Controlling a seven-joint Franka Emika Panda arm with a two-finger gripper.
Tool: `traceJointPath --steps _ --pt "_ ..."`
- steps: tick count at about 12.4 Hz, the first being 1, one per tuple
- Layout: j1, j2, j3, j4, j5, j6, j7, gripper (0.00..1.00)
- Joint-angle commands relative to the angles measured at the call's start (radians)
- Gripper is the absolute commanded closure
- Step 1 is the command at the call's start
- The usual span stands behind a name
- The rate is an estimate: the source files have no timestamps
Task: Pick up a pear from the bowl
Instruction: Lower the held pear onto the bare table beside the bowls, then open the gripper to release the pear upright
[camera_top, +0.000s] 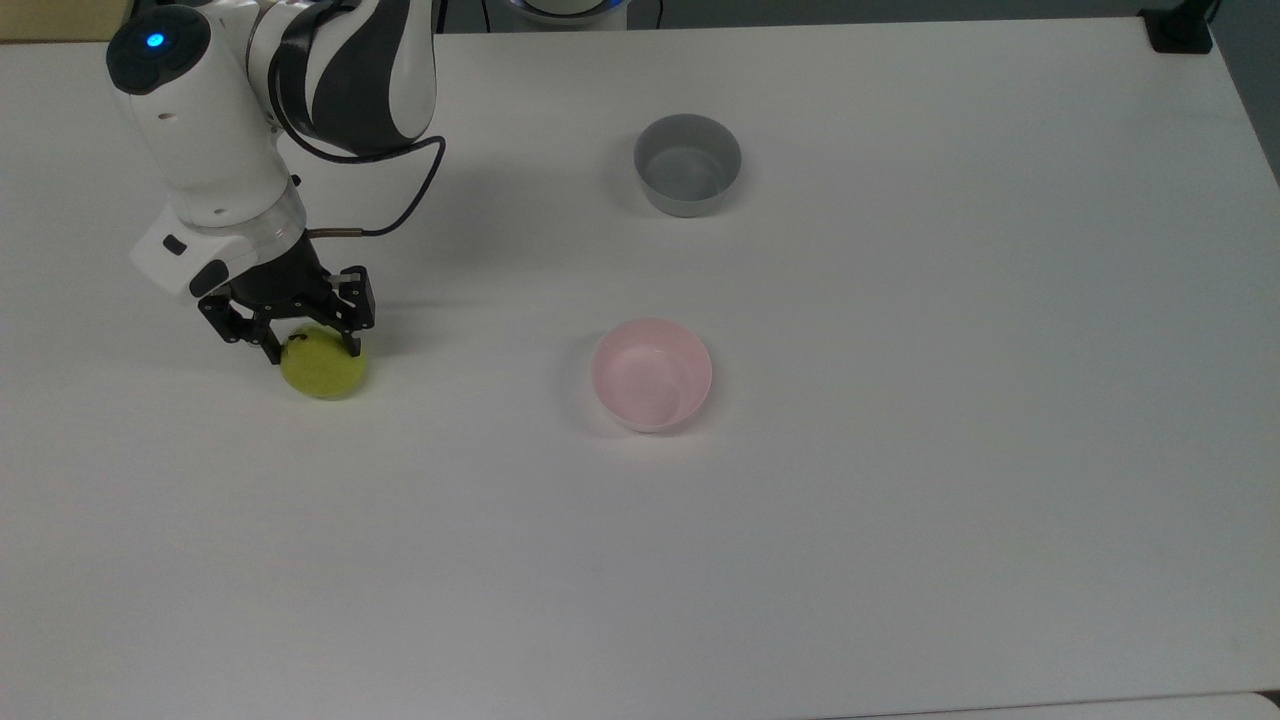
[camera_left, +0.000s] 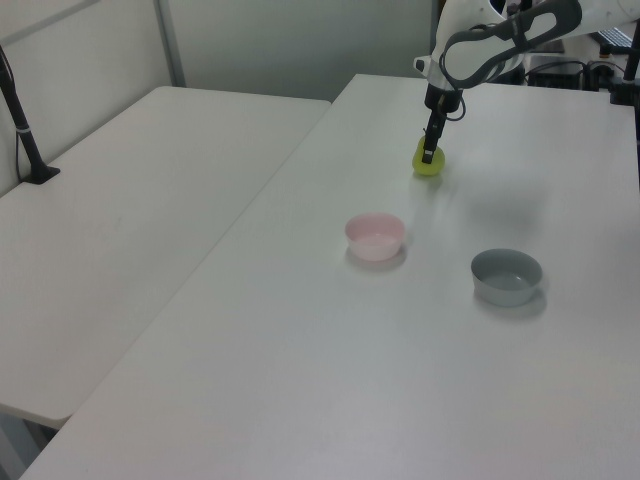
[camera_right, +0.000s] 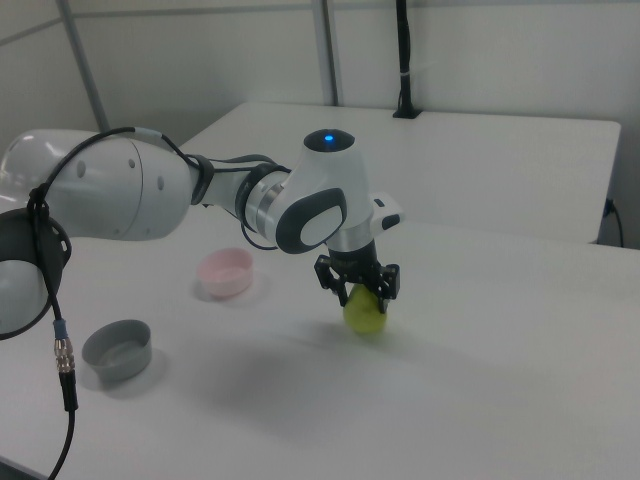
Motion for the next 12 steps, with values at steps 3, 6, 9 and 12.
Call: traceJointPath --steps 3,6,9,12 --pt "0.001 -0.002 -0.006 -0.004 -0.015 0.017 0.014 0.00" --pt "-0.005 -0.026 -0.006 -0.002 -0.015 0.005 0.051 0.00" --pt "-0.005 -0.084 -0.006 0.001 -0.015 -0.067 0.118 0.00" --pt "0.006 -0.155 -0.005 0.002 -0.015 -0.173 0.121 0.00"
